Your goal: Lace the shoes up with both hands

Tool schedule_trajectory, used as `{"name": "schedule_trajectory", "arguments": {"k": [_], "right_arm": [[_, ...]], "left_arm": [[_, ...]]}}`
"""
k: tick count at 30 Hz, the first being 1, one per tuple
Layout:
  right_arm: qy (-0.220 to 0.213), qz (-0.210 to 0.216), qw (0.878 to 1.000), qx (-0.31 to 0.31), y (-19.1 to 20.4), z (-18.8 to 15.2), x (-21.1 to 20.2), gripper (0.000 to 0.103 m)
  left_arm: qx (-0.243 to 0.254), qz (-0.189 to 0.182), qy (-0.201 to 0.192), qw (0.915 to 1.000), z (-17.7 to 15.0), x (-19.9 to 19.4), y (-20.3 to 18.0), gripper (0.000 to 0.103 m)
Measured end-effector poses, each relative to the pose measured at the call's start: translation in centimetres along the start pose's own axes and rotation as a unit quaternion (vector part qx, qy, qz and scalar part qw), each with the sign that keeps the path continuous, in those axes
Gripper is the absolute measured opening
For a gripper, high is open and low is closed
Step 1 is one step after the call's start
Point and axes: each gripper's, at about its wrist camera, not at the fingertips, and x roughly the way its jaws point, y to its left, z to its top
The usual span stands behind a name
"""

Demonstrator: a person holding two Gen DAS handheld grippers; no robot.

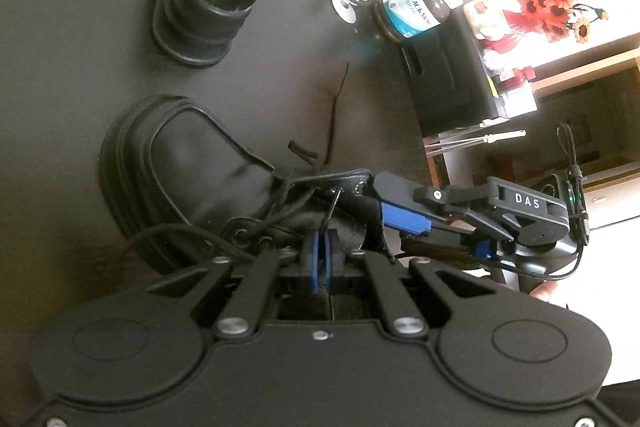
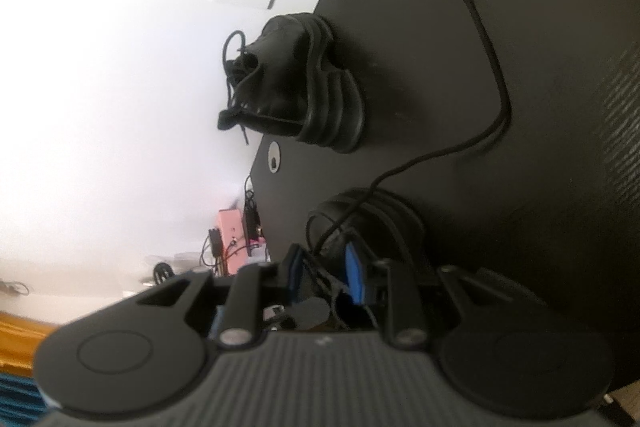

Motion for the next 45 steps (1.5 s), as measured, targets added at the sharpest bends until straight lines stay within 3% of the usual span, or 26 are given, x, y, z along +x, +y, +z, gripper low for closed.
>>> {"name": "schedule_trajectory", "arguments": {"k": [7,14,18,25,28,29,31,33,34,35,36,40,45], "right_arm": [[-0.004,0.001,1.0,0.0,0.1,-0.1,-0.1,0.023],[0.001,-0.015,0.998,-0.06,2.2,-0.2,-0.4,0.026],[-0.009,0.005,0.999,-0.044,2.4,0.5,-0.4,0.026],[0.005,-0.019,1.0,-0.024,2.2,0.6,1.9,0.026],[0.007,-0.016,1.0,-0.025,2.2,0.4,2.6,0.017],[0.007,-0.018,0.999,-0.03,2.3,0.2,2.7,0.005],[0.0,-0.027,0.999,-0.044,2.6,0.0,2.5,0.003],[-0.013,-0.029,0.998,-0.047,2.6,0.0,2.1,0.003],[-0.021,-0.029,0.998,-0.046,2.6,0.1,1.8,0.003],[-0.033,-0.027,0.998,-0.043,2.5,0.2,1.3,0.003],[-0.047,-0.026,0.998,-0.041,2.5,0.4,0.8,0.003],[-0.092,-0.024,0.995,-0.033,2.0,1.3,-1.3,0.003],[-0.145,-0.026,0.989,-0.018,1.1,2.5,-4.0,0.003]], "left_arm": [[-0.017,-0.004,0.008,0.9998,0.3,0.5,0.5,0.003],[-0.004,-0.003,-0.03,0.9995,0.1,-1.1,-0.1,0.003],[0.0,0.0,-0.039,0.9993,0.1,-1.1,-0.4,0.003],[0.002,0.0,-0.044,0.999,0.0,-1.1,-0.5,0.003],[0.005,0.002,-0.045,0.999,0.0,-1.0,-0.6,0.003],[0.006,0.002,-0.046,0.9989,-0.1,-1.0,-0.7,0.003],[0.016,0.006,-0.051,0.9985,-0.2,-1.2,-0.8,0.003],[0.046,0.017,-0.062,0.9968,-0.3,-1.5,-1.4,0.005],[0.064,0.024,-0.067,0.9954,-0.3,-1.9,-1.7,0.016],[0.078,0.027,-0.074,0.9938,-0.3,-2.3,-1.9,0.033],[0.09,0.027,-0.083,0.9921,-0.4,-2.9,-2.0,0.039],[0.123,0.051,-0.113,0.9846,-0.7,-4.9,-1.7,0.043],[0.073,0.086,-0.129,0.9853,-1.4,-5.5,1.9,0.043]]}}
